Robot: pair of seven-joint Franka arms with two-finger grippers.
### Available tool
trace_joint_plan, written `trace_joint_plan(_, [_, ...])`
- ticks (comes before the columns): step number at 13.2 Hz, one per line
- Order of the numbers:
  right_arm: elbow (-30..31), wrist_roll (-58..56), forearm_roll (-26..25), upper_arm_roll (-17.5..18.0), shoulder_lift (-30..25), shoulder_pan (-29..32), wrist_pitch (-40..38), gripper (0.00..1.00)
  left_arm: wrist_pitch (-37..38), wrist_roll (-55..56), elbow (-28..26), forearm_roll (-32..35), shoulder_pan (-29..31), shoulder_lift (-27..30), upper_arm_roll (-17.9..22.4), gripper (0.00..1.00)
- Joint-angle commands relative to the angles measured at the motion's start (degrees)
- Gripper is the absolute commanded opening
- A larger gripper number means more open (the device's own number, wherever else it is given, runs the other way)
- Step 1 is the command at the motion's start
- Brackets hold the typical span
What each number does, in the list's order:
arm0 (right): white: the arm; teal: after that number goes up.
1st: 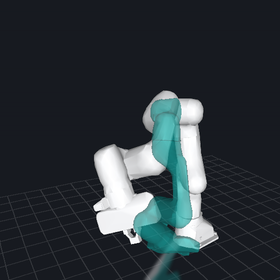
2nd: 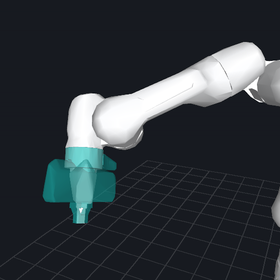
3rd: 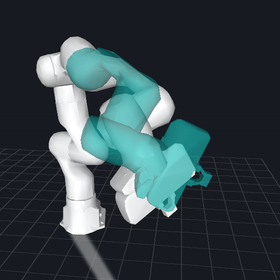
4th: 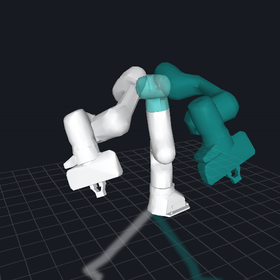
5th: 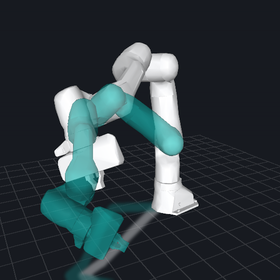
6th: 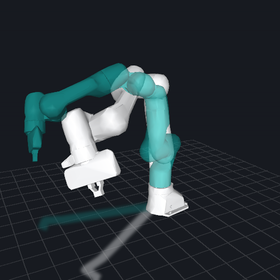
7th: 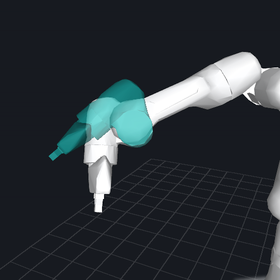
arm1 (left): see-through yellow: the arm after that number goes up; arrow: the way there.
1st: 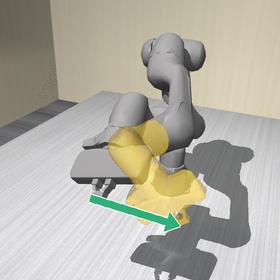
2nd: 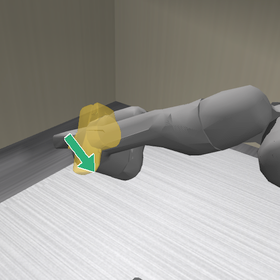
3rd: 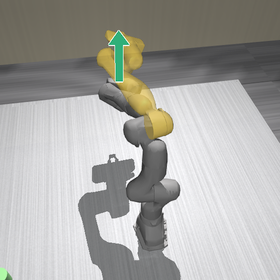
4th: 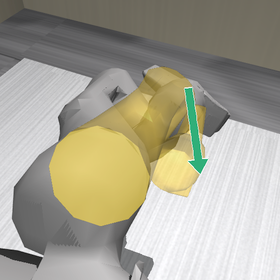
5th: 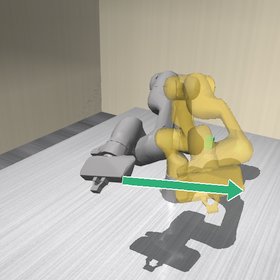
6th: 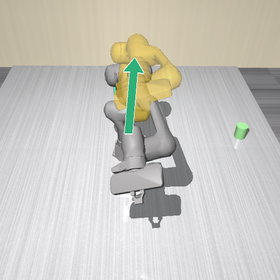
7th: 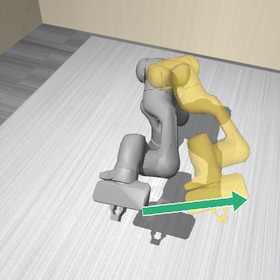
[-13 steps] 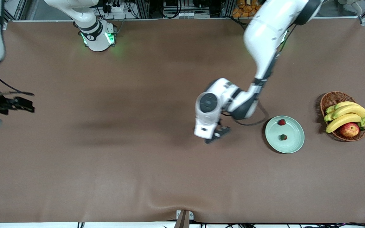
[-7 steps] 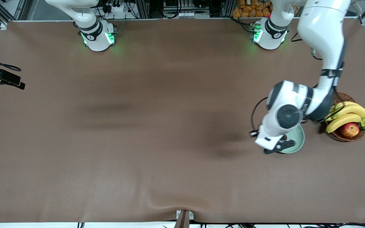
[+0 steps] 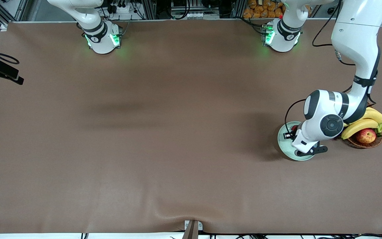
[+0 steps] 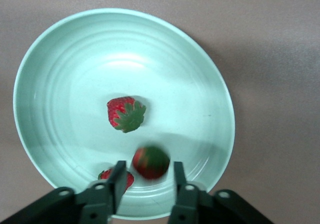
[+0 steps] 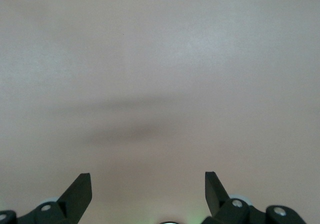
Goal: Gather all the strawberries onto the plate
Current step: 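Open the left gripper over the plate and withdraw it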
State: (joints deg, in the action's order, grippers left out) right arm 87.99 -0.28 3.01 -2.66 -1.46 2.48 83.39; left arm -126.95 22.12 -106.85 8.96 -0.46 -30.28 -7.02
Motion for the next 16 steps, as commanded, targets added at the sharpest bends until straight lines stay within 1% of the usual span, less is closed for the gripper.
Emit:
trace_joint_plan(1, [1.74, -2.26, -0.45, 0.9, -1.61, 1.04, 0.28, 1.0, 0.82, 0.47, -0.46, 0.98, 1.07, 4.06, -0.71, 1.0])
trace_joint_plan(3, [1.39, -3.32, -2.03, 0.9, -1.53, 1.13, 0.46, 1.0, 6.51, 0.47, 0.23, 0.8, 0.9, 10.65, -0.89, 1.0])
trace_joint_plan(5, [1.22, -3.41, -2.3, 0.72, -1.44, 1.22, 0.2, 1.0, 12.48, 0.29, 4.34, 0.19, 0.99, 15.67, -0.8, 1.0])
trace_joint_plan(7, [0.17, -2.89, -4.49, 0.9, -1.09, 1.04, 0.11, 1.0, 20.21, 0.38, 11.8, 0.1, 1.08, 17.97, -0.8, 1.0])
trace_joint_plan(9, [-0.89, -2.54, -4.24, 0.72, -0.91, 1.39, 0.02, 1.0, 29.0, 0.21, 19.71, -0.69, 0.99, 18.33, -1.24, 1.0])
trace_joint_plan(10, [-0.89, -2.54, -4.06, 0.63, -0.91, 1.57, 0.02, 1.0, 31.56, 0.21, 22.62, -2.17, 0.9, 19.2, -1.5, 1.0])
trace_joint_plan(13, [-0.89, -2.45, -3.97, 0.72, -0.82, 1.39, 0.11, 1.0, 33.6, -0.4, 23.09, -5.17, 1.07, 24.29, -1.42, 1.0])
trace_joint_plan(16, [-0.89, -2.45, -3.89, 0.81, -0.39, 1.04, 0.55, 1.0, 35.81, -5.84, 22.04, -8.68, 1.6, 28.77, -0.89, 1.0])
